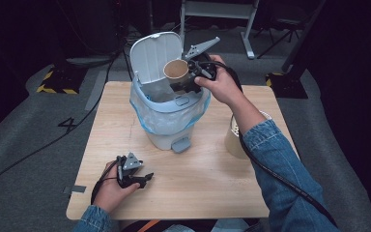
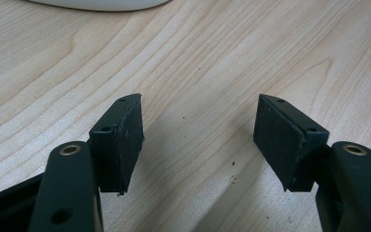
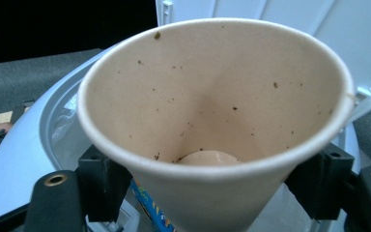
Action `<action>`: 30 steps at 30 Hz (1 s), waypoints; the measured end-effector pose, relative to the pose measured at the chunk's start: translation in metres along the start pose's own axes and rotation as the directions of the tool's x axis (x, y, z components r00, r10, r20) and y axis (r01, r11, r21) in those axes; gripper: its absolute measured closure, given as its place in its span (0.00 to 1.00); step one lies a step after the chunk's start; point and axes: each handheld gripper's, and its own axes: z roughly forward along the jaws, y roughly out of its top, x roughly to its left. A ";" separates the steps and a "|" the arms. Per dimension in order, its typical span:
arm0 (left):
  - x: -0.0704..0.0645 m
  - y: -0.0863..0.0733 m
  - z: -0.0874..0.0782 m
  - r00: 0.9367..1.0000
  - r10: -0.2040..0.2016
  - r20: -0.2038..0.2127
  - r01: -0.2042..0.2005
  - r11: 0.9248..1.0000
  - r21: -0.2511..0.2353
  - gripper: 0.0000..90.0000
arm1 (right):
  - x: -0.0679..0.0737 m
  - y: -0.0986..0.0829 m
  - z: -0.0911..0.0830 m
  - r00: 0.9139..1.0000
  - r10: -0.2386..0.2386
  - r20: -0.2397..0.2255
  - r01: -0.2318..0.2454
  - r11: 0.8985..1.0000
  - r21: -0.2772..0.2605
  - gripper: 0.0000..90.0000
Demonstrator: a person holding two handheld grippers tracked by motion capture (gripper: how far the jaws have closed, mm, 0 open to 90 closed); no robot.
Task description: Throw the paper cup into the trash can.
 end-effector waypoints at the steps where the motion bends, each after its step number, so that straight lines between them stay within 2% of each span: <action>1: 0.000 0.000 0.000 1.000 0.000 0.000 0.000 1.000 0.000 0.39 | 0.001 0.001 0.000 1.000 -0.001 -0.001 0.001 1.000 0.002 0.29; 7: 0.000 0.000 0.000 1.000 0.000 0.001 0.000 1.000 -0.002 0.39 | 0.005 0.006 0.004 1.000 -0.026 0.012 0.026 1.000 -0.010 0.18; 10: 0.000 0.000 0.000 1.000 0.000 0.001 0.000 1.000 -0.002 0.39 | 0.006 0.008 0.005 0.997 -0.063 0.050 0.065 0.997 -0.041 0.18; 12: 0.000 0.000 0.000 1.000 0.000 0.002 0.000 1.000 -0.002 0.39 | 0.006 0.008 0.005 0.997 -0.051 0.052 0.055 0.996 -0.069 0.18; 17: 0.000 0.000 0.000 1.000 0.000 0.002 0.000 1.000 -0.002 0.39 | 0.007 0.006 -0.002 0.998 -0.051 0.039 0.053 0.996 -0.072 0.18; 21: 0.000 0.000 0.000 1.000 0.001 0.002 -0.001 1.000 -0.001 0.39 | 0.007 0.001 -0.019 0.999 -0.022 0.032 0.024 0.996 -0.091 0.18; 23: 0.000 0.000 0.000 1.000 0.000 0.003 0.000 1.000 -0.002 0.39 | 0.006 -0.003 -0.030 0.999 -0.024 0.025 0.026 0.996 -0.087 0.18; 30: 0.000 0.000 0.000 1.000 -0.002 0.005 0.002 1.000 0.000 0.39 | 0.008 -0.024 -0.071 0.999 -0.013 0.049 0.018 0.994 -0.106 0.19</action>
